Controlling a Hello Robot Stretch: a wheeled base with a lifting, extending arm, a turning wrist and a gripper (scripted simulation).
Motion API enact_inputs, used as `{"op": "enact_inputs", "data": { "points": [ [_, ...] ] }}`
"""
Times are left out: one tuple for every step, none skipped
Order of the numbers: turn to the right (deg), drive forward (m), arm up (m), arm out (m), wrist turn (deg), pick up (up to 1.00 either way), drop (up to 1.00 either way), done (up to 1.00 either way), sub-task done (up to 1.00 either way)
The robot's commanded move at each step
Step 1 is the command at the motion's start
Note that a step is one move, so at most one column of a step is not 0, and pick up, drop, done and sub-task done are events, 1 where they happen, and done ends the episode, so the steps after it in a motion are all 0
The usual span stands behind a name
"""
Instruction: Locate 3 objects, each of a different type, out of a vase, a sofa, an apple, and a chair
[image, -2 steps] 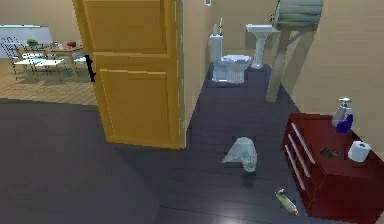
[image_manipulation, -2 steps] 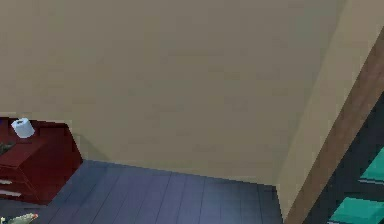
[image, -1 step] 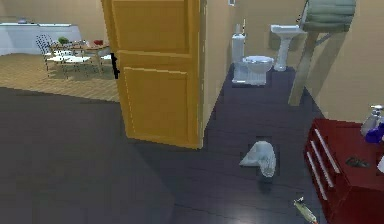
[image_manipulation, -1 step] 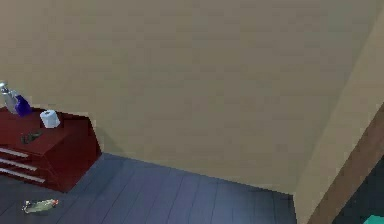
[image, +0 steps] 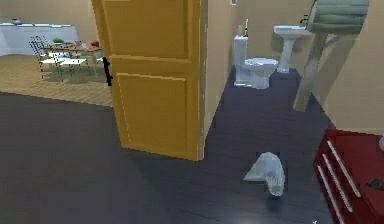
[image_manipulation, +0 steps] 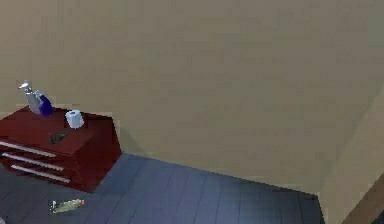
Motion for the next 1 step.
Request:
{"op": "enact_inputs", "data": {
  "points": [
    [0.0,0.35,0.0,0.0,0.0,0.0,0.0,0.0,0.0]
  ]
}}
